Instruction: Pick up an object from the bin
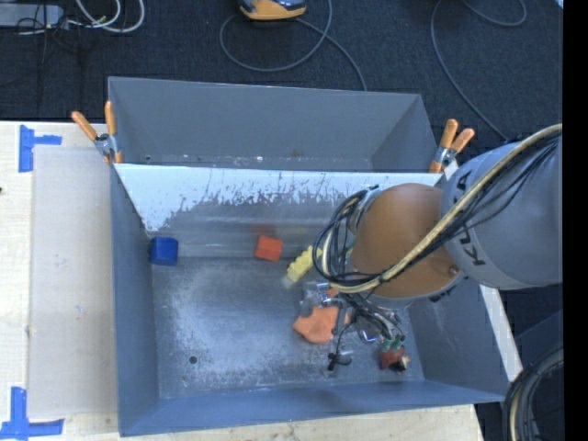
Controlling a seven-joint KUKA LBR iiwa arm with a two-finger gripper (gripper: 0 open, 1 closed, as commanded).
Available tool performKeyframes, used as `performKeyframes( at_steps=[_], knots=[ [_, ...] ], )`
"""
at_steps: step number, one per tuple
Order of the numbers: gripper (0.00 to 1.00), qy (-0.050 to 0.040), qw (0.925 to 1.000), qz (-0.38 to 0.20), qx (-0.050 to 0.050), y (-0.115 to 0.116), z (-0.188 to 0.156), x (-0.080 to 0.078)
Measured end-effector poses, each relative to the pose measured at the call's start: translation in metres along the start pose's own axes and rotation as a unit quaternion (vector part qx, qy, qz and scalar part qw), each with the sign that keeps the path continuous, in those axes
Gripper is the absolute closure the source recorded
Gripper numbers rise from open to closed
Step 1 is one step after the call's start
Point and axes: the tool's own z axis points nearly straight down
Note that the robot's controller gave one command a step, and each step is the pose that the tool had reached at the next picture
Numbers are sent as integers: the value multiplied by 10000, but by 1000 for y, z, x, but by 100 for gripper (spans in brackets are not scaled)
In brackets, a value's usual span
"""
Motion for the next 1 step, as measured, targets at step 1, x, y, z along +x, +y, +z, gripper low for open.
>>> performKeyframes(
  at_steps=[1],
  knots=[
    [0,9,9997,-251,5,44,1,10]
  ],
)
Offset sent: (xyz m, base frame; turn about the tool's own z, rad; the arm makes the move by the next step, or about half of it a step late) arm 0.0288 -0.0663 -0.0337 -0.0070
